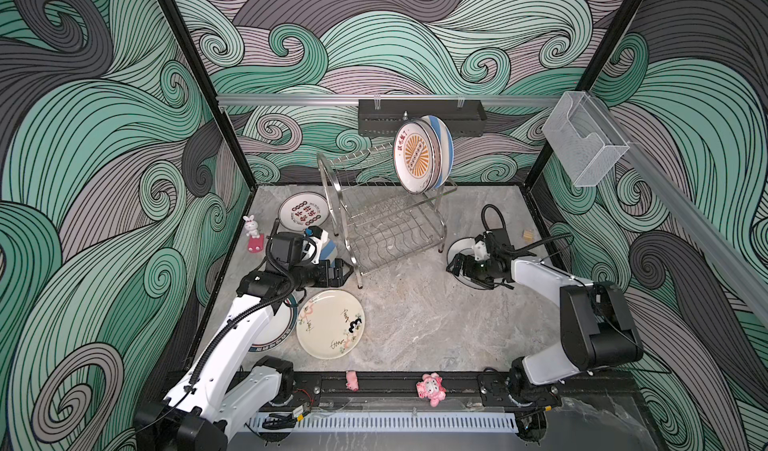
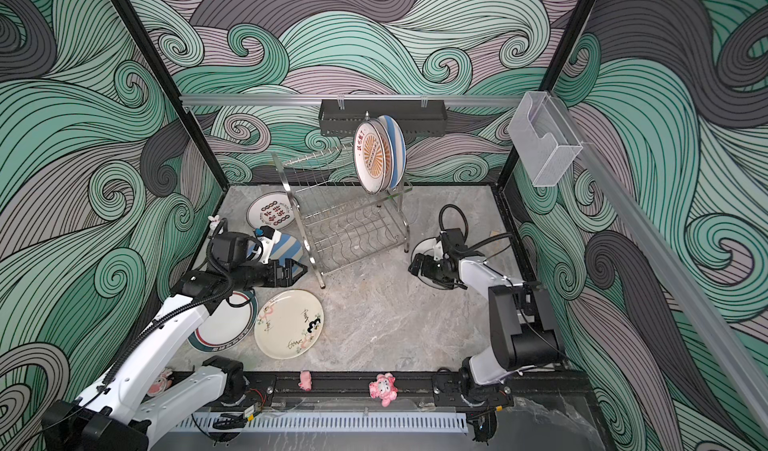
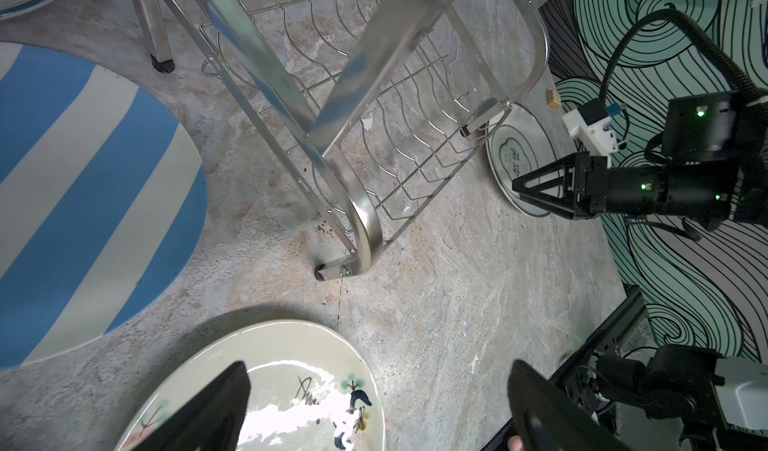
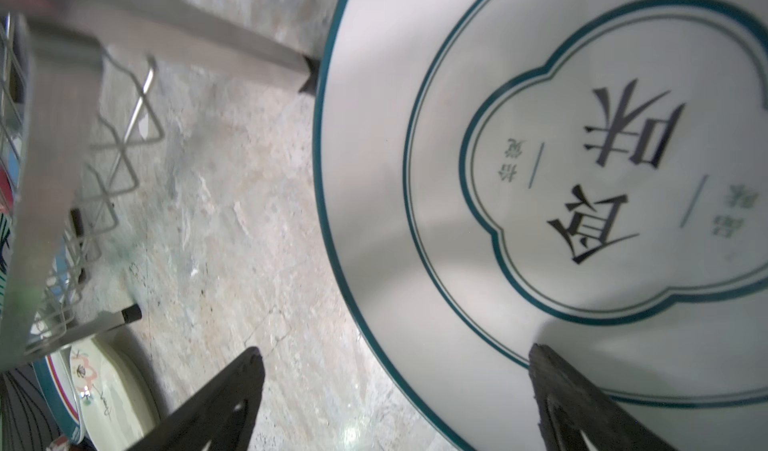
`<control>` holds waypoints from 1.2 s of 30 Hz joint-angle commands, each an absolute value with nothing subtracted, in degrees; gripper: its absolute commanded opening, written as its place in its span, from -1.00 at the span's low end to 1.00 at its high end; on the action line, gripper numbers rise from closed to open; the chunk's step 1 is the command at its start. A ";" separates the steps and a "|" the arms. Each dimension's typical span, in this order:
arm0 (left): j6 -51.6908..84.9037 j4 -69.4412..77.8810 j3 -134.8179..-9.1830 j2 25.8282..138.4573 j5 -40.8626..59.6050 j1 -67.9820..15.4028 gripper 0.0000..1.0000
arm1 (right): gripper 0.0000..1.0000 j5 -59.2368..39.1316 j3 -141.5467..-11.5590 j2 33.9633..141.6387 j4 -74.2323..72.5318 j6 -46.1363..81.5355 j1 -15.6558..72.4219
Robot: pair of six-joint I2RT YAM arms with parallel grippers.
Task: Load the plates into the dish rack
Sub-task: 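Move the right gripper to the white green-rimmed plate beside the rack, then push the white green-rimmed plate with the right gripper, sliding it nearer the robot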
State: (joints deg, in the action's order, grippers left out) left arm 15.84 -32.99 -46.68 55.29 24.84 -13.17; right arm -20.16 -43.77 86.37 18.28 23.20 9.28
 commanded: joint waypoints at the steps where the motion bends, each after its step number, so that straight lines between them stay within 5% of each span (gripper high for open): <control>1: 15.27 -33.74 -47.56 55.65 25.92 -12.49 0.97 | 0.98 -20.42 -40.68 83.94 21.25 24.77 11.78; 26: 27.48 -28.79 -38.92 49.56 26.24 -17.33 0.97 | 0.98 -25.48 -41.29 91.05 6.35 35.35 39.23; 36: 29.62 -27.46 -37.20 50.01 22.75 -23.32 0.97 | 0.97 -24.62 -40.69 89.62 2.99 39.02 41.48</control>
State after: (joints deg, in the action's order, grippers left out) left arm 27.90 -29.04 -37.78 50.24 24.51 -21.45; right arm -24.60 -41.54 89.60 2.87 37.43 40.73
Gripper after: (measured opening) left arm 0.986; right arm 0.984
